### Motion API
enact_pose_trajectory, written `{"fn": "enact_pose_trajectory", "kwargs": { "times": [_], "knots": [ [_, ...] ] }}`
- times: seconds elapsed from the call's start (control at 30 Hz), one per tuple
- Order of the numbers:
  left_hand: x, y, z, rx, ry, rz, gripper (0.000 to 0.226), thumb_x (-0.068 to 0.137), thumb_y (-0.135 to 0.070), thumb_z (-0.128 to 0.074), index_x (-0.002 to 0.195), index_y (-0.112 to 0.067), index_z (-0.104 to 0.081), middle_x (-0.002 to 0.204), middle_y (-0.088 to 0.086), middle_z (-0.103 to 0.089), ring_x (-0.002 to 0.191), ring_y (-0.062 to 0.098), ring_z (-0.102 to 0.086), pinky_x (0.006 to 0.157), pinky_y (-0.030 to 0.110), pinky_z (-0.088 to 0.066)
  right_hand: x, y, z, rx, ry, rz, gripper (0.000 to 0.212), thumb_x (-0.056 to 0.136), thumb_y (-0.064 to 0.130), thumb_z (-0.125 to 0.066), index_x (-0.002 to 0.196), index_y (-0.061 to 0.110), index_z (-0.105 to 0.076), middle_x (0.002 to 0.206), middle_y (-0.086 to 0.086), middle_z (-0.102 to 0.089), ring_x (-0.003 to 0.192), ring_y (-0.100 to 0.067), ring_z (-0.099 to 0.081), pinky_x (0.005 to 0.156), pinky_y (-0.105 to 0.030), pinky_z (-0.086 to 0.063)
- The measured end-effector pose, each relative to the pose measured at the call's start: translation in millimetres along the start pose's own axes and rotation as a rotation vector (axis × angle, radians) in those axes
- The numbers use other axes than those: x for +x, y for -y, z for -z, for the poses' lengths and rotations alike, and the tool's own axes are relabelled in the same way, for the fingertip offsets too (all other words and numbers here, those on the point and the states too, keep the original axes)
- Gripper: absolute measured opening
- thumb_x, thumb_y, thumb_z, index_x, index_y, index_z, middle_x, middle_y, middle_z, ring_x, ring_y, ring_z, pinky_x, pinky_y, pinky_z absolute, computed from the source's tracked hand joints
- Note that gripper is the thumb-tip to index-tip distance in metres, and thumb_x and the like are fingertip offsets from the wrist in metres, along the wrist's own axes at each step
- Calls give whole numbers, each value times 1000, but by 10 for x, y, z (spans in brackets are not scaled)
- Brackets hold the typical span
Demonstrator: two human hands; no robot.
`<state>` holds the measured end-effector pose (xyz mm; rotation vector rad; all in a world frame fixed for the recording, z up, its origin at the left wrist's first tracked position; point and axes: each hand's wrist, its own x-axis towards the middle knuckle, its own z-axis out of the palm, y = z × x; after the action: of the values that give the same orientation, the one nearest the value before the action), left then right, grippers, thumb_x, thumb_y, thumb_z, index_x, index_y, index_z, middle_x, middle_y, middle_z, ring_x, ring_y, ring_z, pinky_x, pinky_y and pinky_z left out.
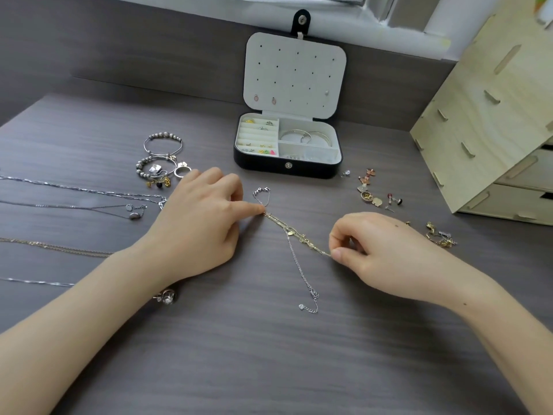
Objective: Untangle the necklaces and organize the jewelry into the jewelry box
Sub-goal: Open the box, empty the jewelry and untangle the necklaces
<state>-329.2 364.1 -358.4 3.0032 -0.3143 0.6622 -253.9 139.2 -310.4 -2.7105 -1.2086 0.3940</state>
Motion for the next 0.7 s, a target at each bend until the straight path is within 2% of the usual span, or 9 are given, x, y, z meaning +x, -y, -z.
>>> {"fn": "enact_pose_trajectory", "kwargs": {
  "times": [0.1,0.2,0.4,0.53,0.7],
  "knots": [
    [2,7,9,-4,-1,1,49,69,-15,-33,95,-22,-74,77,4,-58,64,27,-48,60,29,-25,-2,9,8,-3,3,27,12,90,29,-55,78,30,-52,77,17,-49,82,-4,-42,72,-21,-31],
    [3,14,11,-19,-13,12,48,67,-15,-34,94,-21,-73,79,4,-58,65,27,-48,59,30,-29,9,13,33,27,14,63,11,86,35,-60,78,29,-57,78,15,-55,80,-2,-45,72,-21,-36],
    [9,-21,39,-64,-44,-22,56,65,-11,-28,96,-24,-73,82,4,-56,69,24,-40,61,29,-24,181,58,-65,120,-140,73,11,83,39,-64,84,31,-57,78,13,-57,70,1,-45,62,-17,-33],
    [8,-64,17,-65,1,-85,59,65,-11,-28,95,-31,-74,81,2,-56,72,23,-40,61,29,-24,220,84,-130,82,-85,66,9,87,34,-61,81,30,-56,75,13,-57,70,-2,-45,68,-24,-37],
    [20,-63,8,-60,29,-114,58,66,-12,-28,94,-31,-75,77,3,-58,64,28,-50,57,31,-32,219,61,-97,39,-35,33,13,87,34,-58,75,30,-54,69,15,-53,67,-3,-46,67,-24,-37]
  ]
}}
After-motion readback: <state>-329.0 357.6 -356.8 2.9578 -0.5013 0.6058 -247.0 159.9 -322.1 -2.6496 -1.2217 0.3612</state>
